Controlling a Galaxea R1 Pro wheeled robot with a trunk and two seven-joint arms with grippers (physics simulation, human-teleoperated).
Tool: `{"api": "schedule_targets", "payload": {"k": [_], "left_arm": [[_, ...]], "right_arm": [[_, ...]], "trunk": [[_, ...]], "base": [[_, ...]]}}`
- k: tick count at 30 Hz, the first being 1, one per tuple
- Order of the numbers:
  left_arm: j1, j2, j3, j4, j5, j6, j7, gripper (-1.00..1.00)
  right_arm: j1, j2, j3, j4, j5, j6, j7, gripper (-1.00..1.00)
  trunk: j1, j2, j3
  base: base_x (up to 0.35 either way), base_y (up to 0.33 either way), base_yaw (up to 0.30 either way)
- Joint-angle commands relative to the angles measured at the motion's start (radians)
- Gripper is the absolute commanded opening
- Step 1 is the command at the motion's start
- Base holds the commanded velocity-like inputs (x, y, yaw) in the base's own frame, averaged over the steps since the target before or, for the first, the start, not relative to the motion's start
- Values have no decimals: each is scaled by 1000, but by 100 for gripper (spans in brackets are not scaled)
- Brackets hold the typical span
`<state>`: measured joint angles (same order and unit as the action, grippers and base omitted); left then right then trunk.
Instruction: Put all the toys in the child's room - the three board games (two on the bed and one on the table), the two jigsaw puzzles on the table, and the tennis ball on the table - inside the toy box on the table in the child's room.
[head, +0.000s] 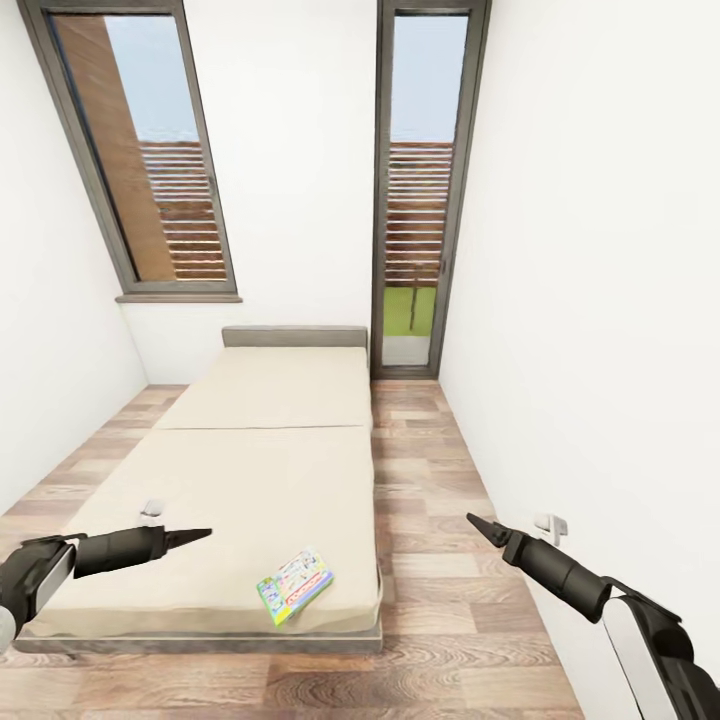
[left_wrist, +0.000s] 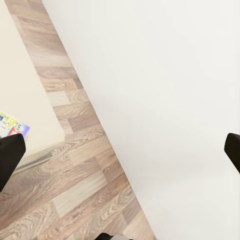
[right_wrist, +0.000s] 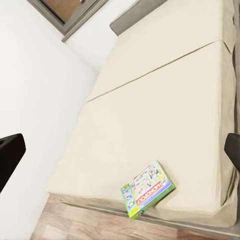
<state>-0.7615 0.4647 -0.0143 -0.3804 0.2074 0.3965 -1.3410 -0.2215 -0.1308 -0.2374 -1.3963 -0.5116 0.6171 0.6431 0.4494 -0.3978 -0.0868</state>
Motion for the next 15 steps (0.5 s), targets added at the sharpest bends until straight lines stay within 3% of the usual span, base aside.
{"api": "schedule_targets", "payload": {"k": [1, 4, 9, 15], "left_arm": [[-1, -1, -1, 1, 5, 12, -1, 100], [-1, -12, 0, 5, 9, 18, 3, 100], [-1, -62, 14, 14, 11, 75, 13, 100], [-1, -66, 61, 30, 12, 165, 74, 100]], "right_arm": [[-1, 1, 0, 0, -5, 7, 1, 100], [-2, 14, 5, -1, -4, 7, 1, 100], [-2, 44, 15, -9, -4, 8, 7, 100], [-2, 67, 68, -19, -4, 8, 3, 100]], "trunk": [[1, -2, -2], [1, -2, -2], [1, -2, -2], [1, -2, -2]], "base": [[-3, -26, 0], [-1, -14, 0], [0, -4, 0], [0, 0, 0]]}}
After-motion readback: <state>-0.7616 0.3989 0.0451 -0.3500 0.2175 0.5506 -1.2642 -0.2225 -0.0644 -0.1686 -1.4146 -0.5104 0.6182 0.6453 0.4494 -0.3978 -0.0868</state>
